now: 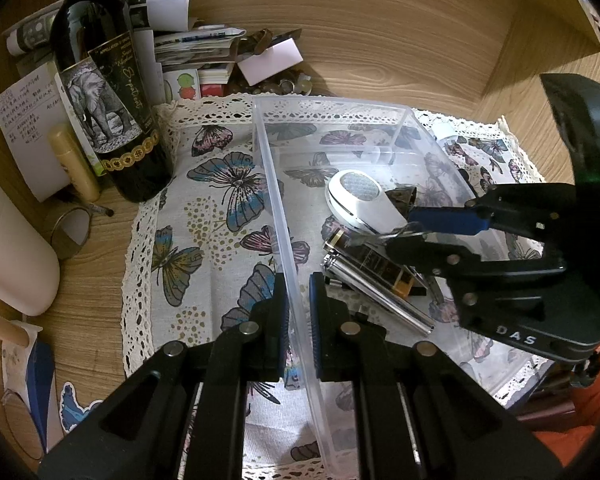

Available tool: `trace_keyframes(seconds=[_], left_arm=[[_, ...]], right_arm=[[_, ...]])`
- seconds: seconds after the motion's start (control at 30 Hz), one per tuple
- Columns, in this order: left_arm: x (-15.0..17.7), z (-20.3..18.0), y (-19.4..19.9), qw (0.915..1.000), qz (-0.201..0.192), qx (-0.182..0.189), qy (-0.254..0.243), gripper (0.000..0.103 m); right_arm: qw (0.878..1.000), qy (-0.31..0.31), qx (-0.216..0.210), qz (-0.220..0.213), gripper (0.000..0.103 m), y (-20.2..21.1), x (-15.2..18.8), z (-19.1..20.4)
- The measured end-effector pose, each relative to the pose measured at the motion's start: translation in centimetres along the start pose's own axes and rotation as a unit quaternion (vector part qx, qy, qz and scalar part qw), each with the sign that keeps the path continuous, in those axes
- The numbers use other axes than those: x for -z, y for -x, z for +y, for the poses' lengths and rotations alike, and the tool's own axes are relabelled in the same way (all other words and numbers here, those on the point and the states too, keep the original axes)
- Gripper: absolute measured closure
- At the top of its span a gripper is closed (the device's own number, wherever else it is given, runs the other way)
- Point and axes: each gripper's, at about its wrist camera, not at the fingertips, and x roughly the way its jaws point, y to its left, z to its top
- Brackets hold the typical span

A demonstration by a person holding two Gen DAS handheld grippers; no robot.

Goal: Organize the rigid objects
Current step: 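Carry the keys into the box with the right tool and release, then grasp the black cylinder on the cloth with the right tool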

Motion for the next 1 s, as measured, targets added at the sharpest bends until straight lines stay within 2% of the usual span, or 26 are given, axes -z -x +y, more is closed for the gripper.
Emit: trace_keyframes(seconds=[0.17, 0.4, 0.57, 0.73, 0.87, 1.0], left_arm=[[0.0, 0.0, 0.0, 1.0000, 0.000, 0.000, 0.000, 0.094], [0.0, -0.1, 0.0, 1.0000, 0.000, 0.000, 0.001, 0.094], [0.0, -0.1, 0.0, 1.0000, 0.000, 0.000, 0.000, 0.094], [0.0, 0.0, 0.0, 1.0000, 0.000, 0.000, 0.000, 0.094], [0.0, 0.0, -0.1, 1.0000, 0.000, 0.000, 0.000, 0.094], [0.0, -0.1, 0.0, 1.0000, 0.000, 0.000, 0.000, 0.094]], right_arm=[[1.000, 0.000, -0.005, 0.001, 0.076, 0.1, -0.1, 0.1], [1.000, -0.006, 0.008, -0.029, 0.076, 2.1, -0.4, -0.3], [0.997, -0.023, 0.038, -0.064, 0.075, 4.6, -0.4, -1.7], [0.991, -0.059, 0.074, -0.093, 0.069, 6.8, -0.2, -4.6], [0.986, -0.090, 0.103, -0.095, 0.066, 7.4, 0.7, -7.0], [0.982, -0.116, 0.126, -0.074, 0.066, 6.6, 2.2, -9.4]])
